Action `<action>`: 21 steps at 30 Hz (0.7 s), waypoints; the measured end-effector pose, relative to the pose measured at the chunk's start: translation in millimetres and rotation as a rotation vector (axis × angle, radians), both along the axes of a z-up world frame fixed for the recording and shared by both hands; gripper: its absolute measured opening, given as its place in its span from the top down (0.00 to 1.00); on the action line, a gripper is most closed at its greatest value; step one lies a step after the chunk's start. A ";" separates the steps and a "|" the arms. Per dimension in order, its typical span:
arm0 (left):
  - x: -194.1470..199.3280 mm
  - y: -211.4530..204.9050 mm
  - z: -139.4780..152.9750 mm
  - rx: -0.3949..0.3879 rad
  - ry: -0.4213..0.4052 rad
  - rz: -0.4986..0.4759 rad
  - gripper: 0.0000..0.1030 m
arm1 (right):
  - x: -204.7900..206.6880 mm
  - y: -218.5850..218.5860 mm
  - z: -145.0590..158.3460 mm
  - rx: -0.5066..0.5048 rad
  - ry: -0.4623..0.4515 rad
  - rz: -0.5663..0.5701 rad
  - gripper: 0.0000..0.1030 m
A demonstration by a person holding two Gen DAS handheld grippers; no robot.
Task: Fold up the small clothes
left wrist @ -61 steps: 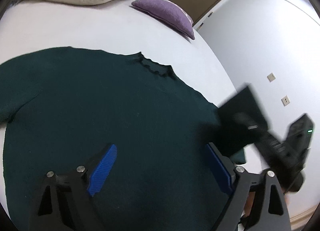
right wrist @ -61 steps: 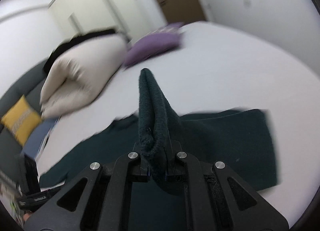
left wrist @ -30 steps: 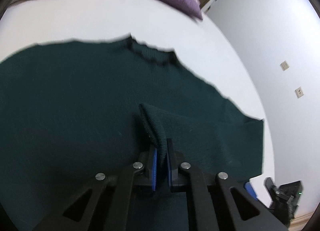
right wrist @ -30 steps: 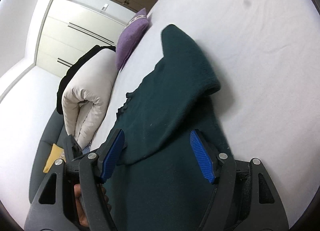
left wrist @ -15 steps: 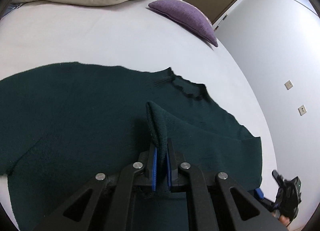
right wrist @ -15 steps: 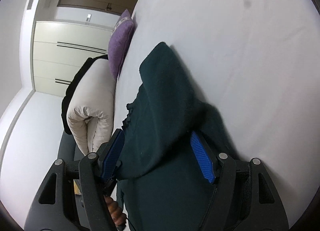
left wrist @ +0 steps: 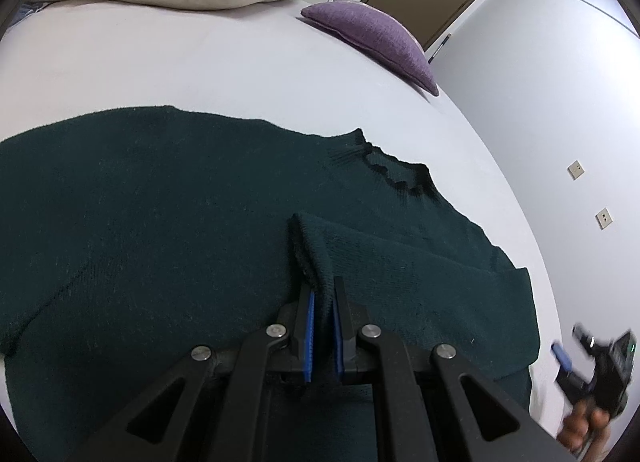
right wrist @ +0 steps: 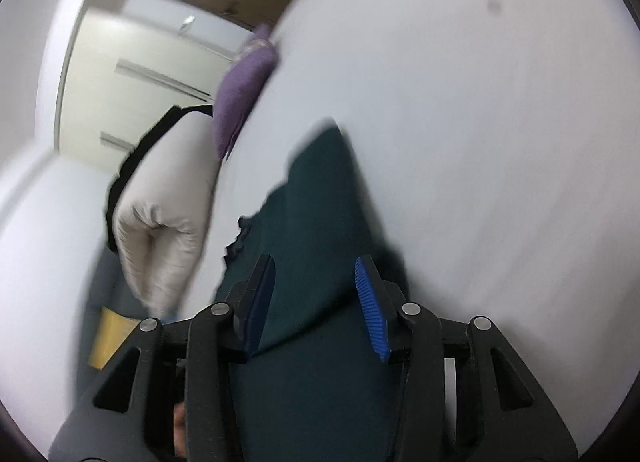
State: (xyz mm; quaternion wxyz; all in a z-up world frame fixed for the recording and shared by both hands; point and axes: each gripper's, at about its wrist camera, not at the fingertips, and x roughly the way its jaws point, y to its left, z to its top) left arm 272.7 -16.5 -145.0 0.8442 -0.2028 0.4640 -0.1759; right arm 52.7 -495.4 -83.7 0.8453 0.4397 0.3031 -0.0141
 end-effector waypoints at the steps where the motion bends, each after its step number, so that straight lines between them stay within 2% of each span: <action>1: 0.6 -0.4 0.7 0.001 -0.003 0.000 0.92 | 5.5 -2.8 8.3 -0.046 -0.001 -0.012 0.51; 3: 0.4 -2.9 1.6 0.021 -0.013 -0.008 0.92 | 29.2 -10.2 16.9 -0.106 0.002 -0.004 0.49; 5: -0.4 -1.6 1.3 0.028 -0.020 -0.014 0.92 | 67.1 -15.5 16.4 -0.169 0.046 0.031 0.50; 8: -2.9 0.7 0.7 0.025 -0.034 -0.013 0.91 | 119.6 -20.2 2.9 -0.236 0.136 0.071 0.50; 10: -4.1 1.6 0.9 0.024 -0.042 -0.008 0.91 | 142.7 -26.4 -7.3 -0.246 0.173 0.056 0.56; 12: -4.1 3.3 2.0 0.019 -0.049 0.000 0.92 | 155.3 -24.6 -14.9 -0.277 0.202 0.069 0.76; 15: -4.5 5.8 5.9 0.007 -0.063 0.007 0.92 | 153.6 -20.7 -17.7 -0.332 0.202 0.072 0.91; 18: -5.3 4.7 9.8 0.026 -0.082 0.011 0.92 | 148.1 -17.7 -13.6 -0.366 0.179 0.065 0.93; 21: -2.8 4.5 0.5 0.041 -0.067 0.020 0.92 | 145.5 -12.4 -7.0 -0.404 0.149 0.045 0.94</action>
